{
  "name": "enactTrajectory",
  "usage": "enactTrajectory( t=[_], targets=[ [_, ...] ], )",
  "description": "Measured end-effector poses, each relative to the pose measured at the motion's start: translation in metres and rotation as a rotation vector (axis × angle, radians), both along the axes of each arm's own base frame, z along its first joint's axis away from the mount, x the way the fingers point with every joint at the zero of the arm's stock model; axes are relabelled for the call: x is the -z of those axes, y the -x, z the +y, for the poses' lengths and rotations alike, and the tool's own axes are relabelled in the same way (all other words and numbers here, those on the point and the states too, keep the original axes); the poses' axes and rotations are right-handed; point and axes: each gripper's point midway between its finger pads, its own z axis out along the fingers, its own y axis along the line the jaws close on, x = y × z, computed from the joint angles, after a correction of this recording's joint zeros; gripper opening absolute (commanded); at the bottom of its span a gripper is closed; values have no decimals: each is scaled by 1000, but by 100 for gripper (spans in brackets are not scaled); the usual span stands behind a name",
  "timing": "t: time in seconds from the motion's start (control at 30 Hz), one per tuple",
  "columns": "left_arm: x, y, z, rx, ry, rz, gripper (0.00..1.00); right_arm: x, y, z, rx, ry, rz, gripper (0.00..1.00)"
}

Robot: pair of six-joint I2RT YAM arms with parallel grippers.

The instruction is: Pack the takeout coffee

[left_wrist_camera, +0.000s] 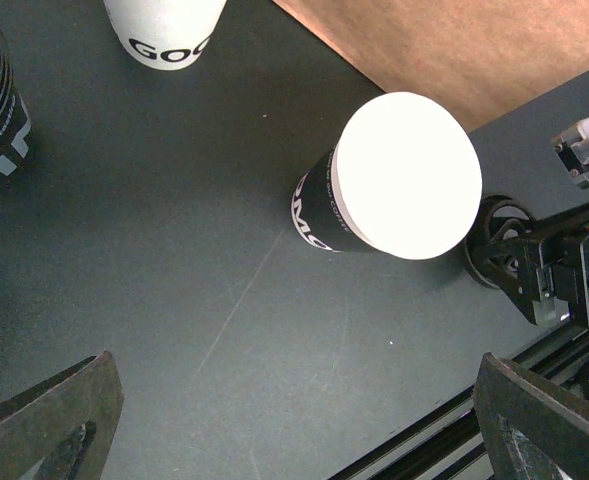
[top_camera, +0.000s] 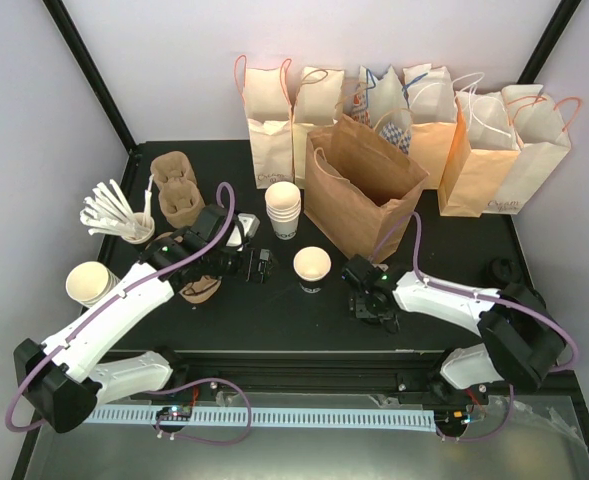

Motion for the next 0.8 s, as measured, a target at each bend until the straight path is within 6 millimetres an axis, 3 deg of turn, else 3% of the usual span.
enactTrajectory(
  t=[0.13,0.23,0.53,0.67,0.8],
  targets=[
    [0,-1,1,-3,0,0,99,0,-2,2,-5,2,0,81],
    [0,-1,1,-4,0,0,99,-1,-3,3,-8,1,-1,74],
    [0,-1,1,-4,0,0,99,-5,-2,3,-22,-3,-2,77],
    [0,-2,3,-13,0,0,99,-30,-5,10,-48,-57,-59,77],
    [0,-7,7,-34,2,-1,99,-76,-15,35,-101,-148,-160,76]
  ],
)
